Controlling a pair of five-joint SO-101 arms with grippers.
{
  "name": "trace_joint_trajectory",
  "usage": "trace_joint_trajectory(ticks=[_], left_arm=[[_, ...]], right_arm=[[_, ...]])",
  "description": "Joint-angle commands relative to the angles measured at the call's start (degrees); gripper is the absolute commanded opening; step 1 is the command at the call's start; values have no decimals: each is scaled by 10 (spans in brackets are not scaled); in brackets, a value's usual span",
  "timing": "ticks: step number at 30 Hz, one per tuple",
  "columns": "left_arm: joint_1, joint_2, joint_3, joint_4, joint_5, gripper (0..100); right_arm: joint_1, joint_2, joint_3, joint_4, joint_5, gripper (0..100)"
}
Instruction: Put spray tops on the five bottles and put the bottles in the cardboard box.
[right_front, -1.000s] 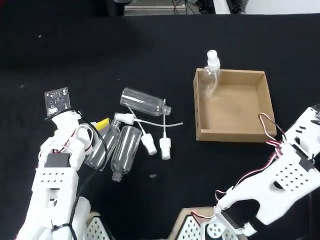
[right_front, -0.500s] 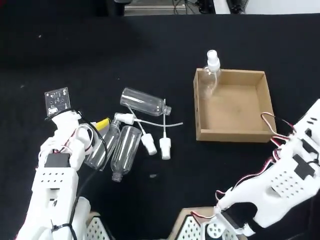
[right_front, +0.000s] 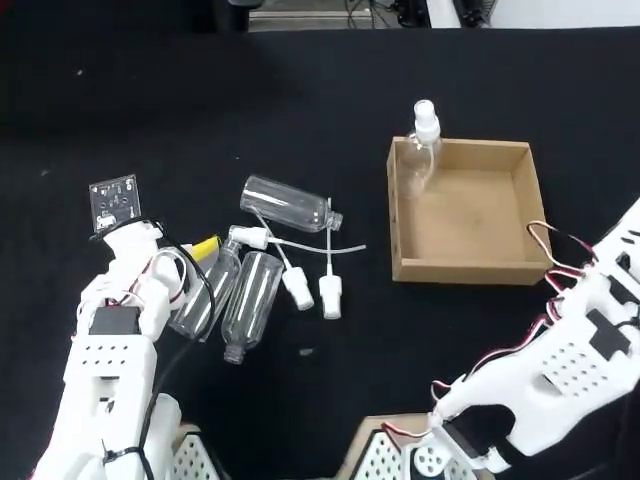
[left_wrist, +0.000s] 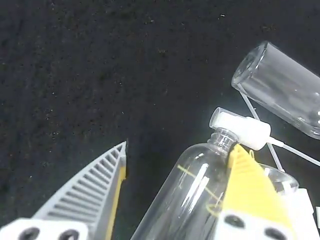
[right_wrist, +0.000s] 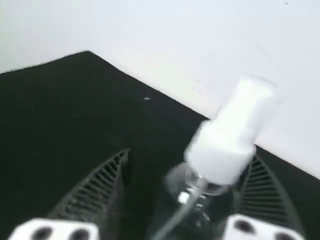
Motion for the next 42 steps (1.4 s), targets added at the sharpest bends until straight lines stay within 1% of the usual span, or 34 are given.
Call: trace_joint_trajectory(ticks=[1,7,15,20,25,42], left_arm=[[-6,-9,-6,-12,2,300],[-6,-9,-6,-12,2,300],[-6,-9,-6,-12,2,300],[-6,-9,-7,-12,2,300],[-6,-9,-7,-12,2,300],[-7,-9,-5,-12,2,300]], right_arm=[[22,7,-29,4,0,297],[21,36,-30,1,0,297],[17,28,-40,4,-1,297],[22,-1,-26,4,-51,297],[18,-15,-5,4,-54,297],[15,-15,-25,-1,-52,297]])
